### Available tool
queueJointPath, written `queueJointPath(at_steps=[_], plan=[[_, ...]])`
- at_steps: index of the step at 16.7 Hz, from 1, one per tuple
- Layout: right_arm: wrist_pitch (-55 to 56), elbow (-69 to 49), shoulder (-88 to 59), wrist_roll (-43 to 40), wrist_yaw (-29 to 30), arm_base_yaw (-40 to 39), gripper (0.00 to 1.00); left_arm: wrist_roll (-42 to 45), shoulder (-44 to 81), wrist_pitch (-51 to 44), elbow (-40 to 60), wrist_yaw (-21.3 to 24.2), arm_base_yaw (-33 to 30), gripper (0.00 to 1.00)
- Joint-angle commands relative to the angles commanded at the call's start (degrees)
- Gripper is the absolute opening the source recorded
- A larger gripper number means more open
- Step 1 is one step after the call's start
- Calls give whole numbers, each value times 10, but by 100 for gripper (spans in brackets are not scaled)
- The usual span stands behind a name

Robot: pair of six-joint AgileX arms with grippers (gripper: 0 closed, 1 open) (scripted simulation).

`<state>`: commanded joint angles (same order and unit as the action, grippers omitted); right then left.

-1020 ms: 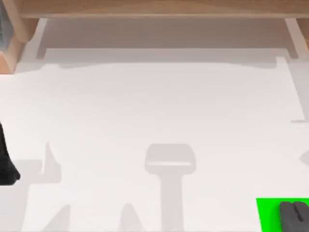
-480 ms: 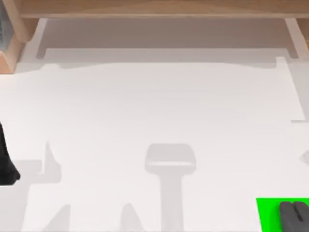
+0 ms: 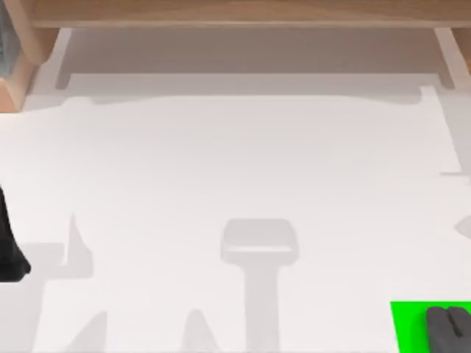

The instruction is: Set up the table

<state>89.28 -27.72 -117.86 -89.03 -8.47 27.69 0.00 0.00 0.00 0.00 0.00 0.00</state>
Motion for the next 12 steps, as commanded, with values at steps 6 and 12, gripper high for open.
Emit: queueJointPath(at_steps=[6, 12], plan=[[-59, -98, -31, 0, 35, -35, 0, 0, 0, 0, 0, 0, 0, 100], [-66, -106, -35, 1, 39, -34, 0, 0, 0, 0, 0, 0, 0, 100]])
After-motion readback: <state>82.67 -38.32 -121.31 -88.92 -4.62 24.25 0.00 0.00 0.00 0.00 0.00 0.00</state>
